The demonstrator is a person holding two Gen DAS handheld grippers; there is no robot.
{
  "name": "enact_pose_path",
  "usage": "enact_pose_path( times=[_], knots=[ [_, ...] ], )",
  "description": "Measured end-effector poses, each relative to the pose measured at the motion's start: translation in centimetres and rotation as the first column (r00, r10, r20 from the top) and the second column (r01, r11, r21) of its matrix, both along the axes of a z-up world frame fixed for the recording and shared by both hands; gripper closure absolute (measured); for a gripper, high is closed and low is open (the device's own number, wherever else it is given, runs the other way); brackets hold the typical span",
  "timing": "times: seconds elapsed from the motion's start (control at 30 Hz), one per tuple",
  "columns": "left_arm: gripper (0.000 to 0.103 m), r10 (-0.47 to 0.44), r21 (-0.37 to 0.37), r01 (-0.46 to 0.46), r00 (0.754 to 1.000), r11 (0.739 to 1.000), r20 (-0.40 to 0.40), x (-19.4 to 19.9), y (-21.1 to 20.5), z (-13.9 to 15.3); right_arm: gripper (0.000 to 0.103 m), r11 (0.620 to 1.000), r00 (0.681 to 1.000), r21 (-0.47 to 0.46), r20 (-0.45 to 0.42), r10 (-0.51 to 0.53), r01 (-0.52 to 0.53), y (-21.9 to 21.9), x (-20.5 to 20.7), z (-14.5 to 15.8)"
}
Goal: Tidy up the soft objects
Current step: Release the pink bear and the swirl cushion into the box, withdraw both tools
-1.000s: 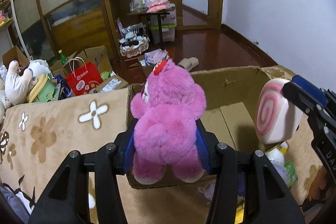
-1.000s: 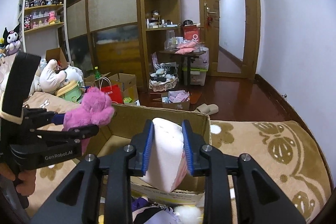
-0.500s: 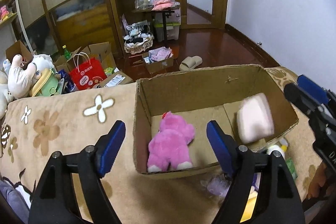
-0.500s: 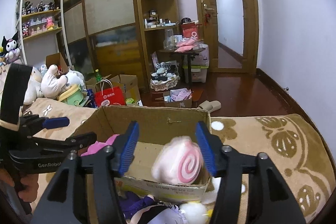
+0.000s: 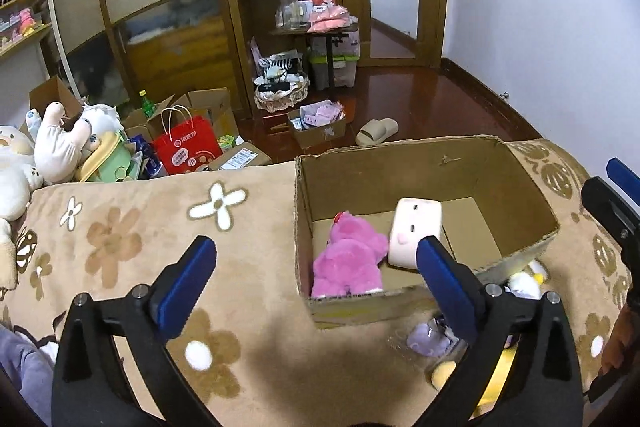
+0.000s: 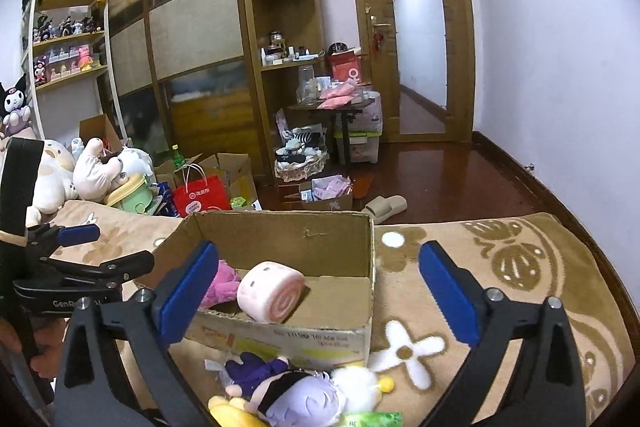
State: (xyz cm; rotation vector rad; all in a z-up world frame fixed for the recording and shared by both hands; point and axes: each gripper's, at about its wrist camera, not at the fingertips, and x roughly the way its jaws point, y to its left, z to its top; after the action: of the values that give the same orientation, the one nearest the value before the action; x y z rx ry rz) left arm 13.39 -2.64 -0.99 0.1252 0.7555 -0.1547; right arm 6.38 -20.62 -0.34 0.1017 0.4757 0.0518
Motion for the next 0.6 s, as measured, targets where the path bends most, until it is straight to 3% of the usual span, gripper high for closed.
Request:
enact_pose_path(
  times=[0.6],
  knots=[
    [0.003,0.002,-0.009,-0.002,1.0,1.0,-0.026,-5.2,0.3,0.8,0.0,1.0,1.0,0.013,-0.008,-0.028,0.028,-1.1,-5.6,1.5]
  ],
)
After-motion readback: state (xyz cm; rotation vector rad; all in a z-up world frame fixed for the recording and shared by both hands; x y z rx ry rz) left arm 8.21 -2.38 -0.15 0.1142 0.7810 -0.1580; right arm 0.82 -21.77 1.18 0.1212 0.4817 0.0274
